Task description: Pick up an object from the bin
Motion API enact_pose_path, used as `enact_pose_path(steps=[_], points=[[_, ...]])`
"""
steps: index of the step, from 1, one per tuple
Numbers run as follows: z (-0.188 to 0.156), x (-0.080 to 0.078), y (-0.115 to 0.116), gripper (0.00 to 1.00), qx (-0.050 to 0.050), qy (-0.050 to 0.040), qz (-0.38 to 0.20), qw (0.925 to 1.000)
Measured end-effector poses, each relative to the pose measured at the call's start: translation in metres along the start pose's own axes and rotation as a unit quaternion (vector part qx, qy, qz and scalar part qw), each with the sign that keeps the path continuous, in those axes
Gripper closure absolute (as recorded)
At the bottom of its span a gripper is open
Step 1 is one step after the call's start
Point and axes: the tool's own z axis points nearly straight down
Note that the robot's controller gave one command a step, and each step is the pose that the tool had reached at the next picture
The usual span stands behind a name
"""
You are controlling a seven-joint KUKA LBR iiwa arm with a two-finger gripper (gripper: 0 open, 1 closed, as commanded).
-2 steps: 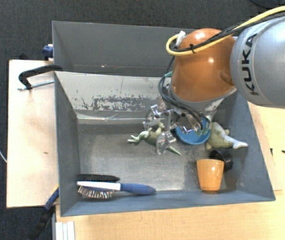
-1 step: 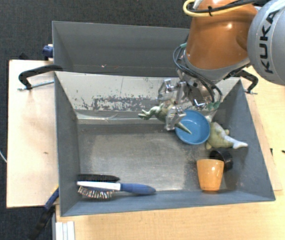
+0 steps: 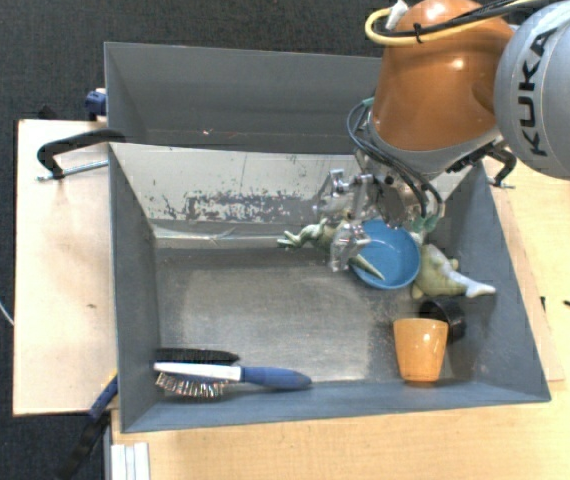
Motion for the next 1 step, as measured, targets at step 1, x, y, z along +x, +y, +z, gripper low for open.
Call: enact_pose_path(steps=[1], points=[[-0.0003,-0.0062,0.0347,1.0,-0.001,-0.002,0.016,0.9999]])
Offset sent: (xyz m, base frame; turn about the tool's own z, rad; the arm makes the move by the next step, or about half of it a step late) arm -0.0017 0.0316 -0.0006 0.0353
